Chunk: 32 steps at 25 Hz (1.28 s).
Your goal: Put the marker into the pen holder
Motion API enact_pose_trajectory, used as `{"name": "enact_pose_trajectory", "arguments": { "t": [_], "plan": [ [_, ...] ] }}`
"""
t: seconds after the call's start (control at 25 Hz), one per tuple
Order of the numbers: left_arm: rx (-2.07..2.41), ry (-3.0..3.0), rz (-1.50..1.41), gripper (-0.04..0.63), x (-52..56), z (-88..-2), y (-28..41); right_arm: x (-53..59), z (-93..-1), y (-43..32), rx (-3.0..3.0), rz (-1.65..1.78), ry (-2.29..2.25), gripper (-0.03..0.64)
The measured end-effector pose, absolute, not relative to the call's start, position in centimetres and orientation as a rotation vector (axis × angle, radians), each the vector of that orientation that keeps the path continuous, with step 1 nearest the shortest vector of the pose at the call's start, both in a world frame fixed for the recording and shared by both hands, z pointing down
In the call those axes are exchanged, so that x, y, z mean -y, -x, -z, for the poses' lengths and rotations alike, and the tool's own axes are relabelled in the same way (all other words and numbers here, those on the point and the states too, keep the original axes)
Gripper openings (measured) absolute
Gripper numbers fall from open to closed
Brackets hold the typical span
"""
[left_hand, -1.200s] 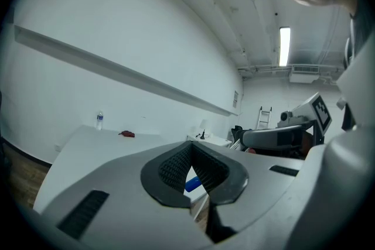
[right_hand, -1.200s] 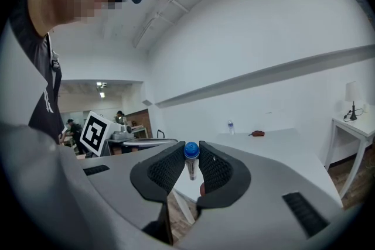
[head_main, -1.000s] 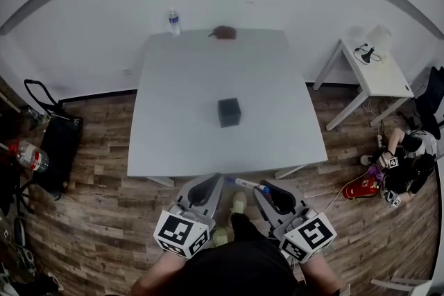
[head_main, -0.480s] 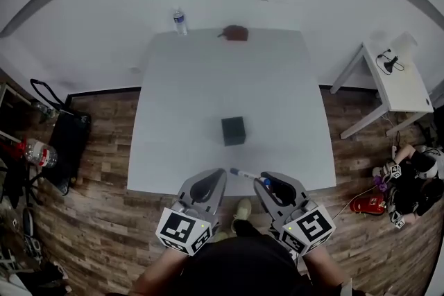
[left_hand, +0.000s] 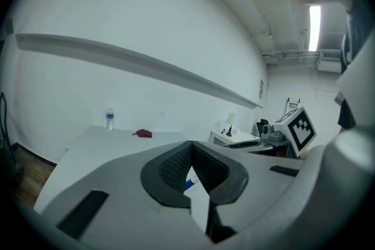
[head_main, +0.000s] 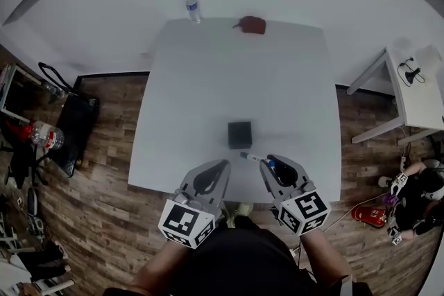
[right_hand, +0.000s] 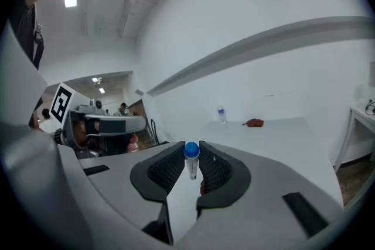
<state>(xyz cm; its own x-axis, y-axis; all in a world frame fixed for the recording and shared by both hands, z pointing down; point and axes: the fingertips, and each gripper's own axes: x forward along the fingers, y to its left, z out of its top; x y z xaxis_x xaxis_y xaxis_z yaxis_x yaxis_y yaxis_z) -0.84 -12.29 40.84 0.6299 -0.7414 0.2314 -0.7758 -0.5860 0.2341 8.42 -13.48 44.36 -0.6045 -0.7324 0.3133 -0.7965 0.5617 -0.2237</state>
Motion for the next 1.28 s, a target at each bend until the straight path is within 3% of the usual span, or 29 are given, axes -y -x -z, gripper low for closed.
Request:
{"name": "enact_pose_trajectory", "arguments": {
  "t": [0.88, 1.28],
  "plan": [
    [1.081, -2.445, -0.210, 0.006, 21.2, -46.6, 3.6, 21.2, -62.7, -2.6, 2.147, -0.523, -0.948, 0.078],
    [1.045, -2.449, -0.211, 0.006, 22.6, -46.9, 4.2, 22.6, -62.8, -2.6, 2.135, -0.514, -0.997, 0.112]
  ]
}}
